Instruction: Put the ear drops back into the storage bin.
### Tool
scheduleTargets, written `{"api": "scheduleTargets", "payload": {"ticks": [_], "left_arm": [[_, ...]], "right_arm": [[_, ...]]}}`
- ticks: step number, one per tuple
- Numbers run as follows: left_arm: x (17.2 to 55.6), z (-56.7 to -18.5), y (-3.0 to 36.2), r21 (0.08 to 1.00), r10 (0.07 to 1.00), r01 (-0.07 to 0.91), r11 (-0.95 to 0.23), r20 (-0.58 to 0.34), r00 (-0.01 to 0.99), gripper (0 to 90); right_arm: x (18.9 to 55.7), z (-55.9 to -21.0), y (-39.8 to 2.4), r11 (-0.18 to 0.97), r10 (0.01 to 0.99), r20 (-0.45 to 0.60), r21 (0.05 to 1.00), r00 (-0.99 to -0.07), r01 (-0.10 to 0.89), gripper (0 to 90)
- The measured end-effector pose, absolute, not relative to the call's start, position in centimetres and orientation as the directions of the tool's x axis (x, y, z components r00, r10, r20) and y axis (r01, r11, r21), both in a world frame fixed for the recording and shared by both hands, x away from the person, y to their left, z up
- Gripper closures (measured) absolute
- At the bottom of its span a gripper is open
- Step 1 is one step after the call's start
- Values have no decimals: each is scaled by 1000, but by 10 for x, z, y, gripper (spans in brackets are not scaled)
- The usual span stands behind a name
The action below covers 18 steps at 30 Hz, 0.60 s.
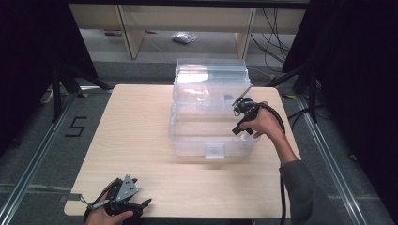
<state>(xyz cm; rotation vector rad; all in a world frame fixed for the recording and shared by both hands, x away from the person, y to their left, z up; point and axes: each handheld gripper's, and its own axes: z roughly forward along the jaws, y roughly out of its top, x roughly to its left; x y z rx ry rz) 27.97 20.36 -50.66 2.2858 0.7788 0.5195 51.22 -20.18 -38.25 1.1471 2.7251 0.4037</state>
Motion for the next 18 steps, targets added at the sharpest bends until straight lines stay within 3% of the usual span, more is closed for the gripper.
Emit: {"api": "scheduleTargets", "payload": {"ticks": [18], "left_arm": [[280, -507, 203, 692, 650, 390, -607, 150, 745, 157]], "right_arm": [[491, -371, -195, 648, 717, -21, 389, -697, 655, 259]]}}
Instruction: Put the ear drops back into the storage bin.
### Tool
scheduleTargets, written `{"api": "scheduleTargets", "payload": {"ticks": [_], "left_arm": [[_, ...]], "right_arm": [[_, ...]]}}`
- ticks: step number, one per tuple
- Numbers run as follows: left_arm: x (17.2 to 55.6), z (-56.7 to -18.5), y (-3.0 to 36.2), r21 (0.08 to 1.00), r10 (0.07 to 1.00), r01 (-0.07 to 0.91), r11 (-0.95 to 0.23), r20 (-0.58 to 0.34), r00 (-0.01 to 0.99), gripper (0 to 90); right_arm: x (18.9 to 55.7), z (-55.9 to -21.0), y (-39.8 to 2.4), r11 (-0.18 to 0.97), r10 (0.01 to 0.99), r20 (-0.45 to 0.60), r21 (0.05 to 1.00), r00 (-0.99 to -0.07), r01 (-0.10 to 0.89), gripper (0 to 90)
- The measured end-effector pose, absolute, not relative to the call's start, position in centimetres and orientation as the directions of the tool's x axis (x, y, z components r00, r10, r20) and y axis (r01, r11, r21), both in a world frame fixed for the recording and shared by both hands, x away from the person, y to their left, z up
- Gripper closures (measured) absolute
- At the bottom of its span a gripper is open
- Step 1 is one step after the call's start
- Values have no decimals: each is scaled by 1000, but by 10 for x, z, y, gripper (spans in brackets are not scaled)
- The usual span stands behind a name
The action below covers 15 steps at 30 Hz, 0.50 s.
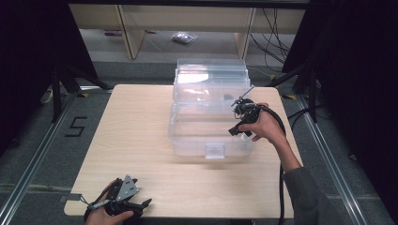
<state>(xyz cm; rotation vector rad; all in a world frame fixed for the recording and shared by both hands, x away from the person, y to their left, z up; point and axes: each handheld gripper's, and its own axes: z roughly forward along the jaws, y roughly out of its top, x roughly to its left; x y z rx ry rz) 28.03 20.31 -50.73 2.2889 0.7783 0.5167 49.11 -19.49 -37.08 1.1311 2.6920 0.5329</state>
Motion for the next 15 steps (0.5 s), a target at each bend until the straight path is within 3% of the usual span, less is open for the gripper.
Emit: {"api": "scheduleTargets", "payload": {"ticks": [15], "left_arm": [[279, -508, 203, 697, 656, 396, -597, 140, 742, 157]], "right_arm": [[475, -371, -199, 619, 717, 14, 446, -697, 646, 247]]}}
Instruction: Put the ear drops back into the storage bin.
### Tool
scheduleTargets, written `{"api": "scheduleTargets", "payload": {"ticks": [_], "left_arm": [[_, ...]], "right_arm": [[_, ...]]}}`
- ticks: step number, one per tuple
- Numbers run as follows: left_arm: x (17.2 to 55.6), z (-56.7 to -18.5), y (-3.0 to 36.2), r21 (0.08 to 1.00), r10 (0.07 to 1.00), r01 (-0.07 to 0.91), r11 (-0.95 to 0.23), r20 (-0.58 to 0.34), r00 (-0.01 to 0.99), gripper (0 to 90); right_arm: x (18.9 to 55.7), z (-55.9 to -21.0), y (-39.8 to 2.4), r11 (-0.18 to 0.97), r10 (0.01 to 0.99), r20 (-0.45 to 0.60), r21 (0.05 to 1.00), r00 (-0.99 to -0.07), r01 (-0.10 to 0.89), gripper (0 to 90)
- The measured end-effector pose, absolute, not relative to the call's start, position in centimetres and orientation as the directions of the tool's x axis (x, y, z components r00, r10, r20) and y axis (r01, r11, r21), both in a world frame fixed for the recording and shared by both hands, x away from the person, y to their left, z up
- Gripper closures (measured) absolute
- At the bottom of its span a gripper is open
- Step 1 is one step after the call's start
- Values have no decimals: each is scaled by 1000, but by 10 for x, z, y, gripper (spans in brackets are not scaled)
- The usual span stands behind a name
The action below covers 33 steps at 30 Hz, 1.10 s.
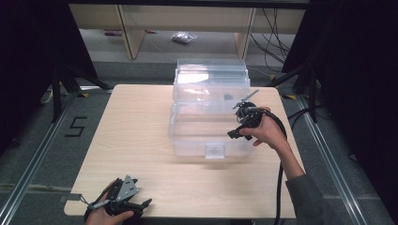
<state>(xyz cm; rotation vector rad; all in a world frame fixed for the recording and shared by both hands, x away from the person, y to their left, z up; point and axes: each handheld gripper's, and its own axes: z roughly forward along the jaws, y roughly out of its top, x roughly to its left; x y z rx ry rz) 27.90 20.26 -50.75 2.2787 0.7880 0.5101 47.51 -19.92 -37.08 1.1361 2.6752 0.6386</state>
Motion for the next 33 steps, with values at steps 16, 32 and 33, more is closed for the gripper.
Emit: {"api": "scheduleTargets", "payload": {"ticks": [16, 32, 33], "left_arm": [[279, -508, 202, 698, 659, 400, -594, 138, 739, 157], [279, -508, 202, 697, 659, 400, -595, 139, 739, 157], [279, -508, 202, 697, 659, 400, -596, 140, 739, 156]], "right_arm": [[456, -366, -204, 612, 703, 25, 489, -711, 622, 237], [431, -367, -209, 604, 685, 31, 536, -728, 590, 234], [429, -367, -209, 605, 680, 32, 539, -732, 586, 234]]}}
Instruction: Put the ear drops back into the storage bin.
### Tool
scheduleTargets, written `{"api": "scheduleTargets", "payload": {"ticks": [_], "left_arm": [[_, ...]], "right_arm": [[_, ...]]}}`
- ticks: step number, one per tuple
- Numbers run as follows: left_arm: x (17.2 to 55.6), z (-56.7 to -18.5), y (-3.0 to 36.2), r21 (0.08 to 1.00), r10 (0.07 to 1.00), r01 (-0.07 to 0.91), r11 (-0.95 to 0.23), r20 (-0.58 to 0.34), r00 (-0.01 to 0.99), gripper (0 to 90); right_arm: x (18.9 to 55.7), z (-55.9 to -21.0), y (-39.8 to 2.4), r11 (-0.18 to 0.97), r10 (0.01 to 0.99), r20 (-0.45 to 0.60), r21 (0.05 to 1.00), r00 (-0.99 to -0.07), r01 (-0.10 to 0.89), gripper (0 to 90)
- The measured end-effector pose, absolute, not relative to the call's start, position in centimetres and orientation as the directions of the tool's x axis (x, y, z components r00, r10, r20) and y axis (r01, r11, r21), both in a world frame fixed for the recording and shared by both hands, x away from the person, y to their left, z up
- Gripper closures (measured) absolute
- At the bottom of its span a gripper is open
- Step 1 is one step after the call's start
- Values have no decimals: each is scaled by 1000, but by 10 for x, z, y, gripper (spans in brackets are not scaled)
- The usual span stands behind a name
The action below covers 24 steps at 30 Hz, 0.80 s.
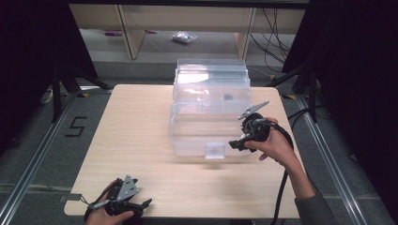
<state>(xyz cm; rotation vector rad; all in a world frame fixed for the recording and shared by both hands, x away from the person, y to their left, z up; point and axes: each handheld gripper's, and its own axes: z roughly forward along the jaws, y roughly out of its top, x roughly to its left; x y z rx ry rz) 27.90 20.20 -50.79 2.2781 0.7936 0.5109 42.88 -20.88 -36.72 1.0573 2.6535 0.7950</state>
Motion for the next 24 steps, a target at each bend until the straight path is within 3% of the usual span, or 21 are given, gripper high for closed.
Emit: {"api": "scheduleTargets", "payload": {"ticks": [24], "left_arm": [[280, -508, 201, 695, 649, 391, -603, 143, 748, 156]], "right_arm": [[398, -378, -205, 608, 656, 48, 558, -753, 565, 221]]}}
